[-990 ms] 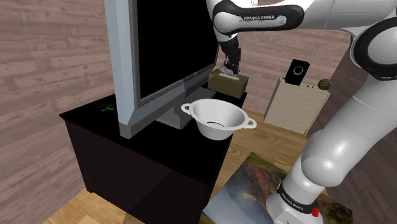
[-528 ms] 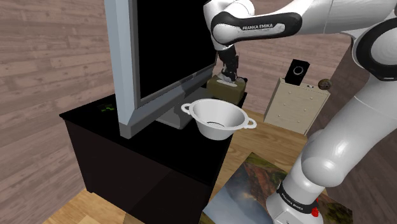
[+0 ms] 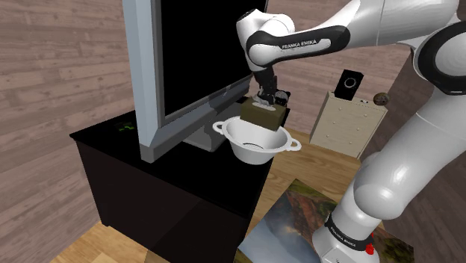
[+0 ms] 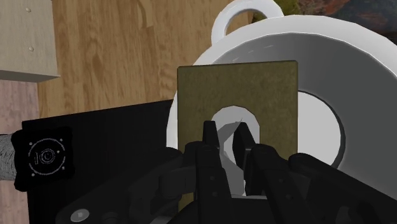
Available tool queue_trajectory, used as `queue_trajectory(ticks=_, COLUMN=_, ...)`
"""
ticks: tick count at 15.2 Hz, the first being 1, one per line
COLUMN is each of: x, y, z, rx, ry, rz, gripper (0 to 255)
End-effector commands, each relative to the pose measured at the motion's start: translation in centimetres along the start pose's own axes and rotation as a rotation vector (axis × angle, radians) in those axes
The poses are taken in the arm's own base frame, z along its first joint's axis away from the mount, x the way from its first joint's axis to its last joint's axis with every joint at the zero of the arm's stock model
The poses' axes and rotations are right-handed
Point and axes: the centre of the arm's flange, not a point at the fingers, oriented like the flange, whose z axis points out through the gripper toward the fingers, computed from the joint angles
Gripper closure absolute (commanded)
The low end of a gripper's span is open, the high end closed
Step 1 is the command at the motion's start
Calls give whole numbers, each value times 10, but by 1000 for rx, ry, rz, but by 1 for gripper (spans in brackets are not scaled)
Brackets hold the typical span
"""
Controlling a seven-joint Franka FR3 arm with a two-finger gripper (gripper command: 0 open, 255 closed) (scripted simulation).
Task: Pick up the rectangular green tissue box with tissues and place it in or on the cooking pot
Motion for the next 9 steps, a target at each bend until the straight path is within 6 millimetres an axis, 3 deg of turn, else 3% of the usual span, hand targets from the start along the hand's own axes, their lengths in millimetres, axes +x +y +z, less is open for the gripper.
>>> queue_trajectory(ticks=1, x=2, y=-5, z=10, rx=0, ry=1, rz=0, gripper=255)
queue_trajectory(ticks=7, x=11, y=-19, z=36, rx=0, ry=1, rz=0, gripper=255)
queue_trajectory(ticks=9, x=11, y=-19, z=36, rx=0, ry=1, rz=0, gripper=255)
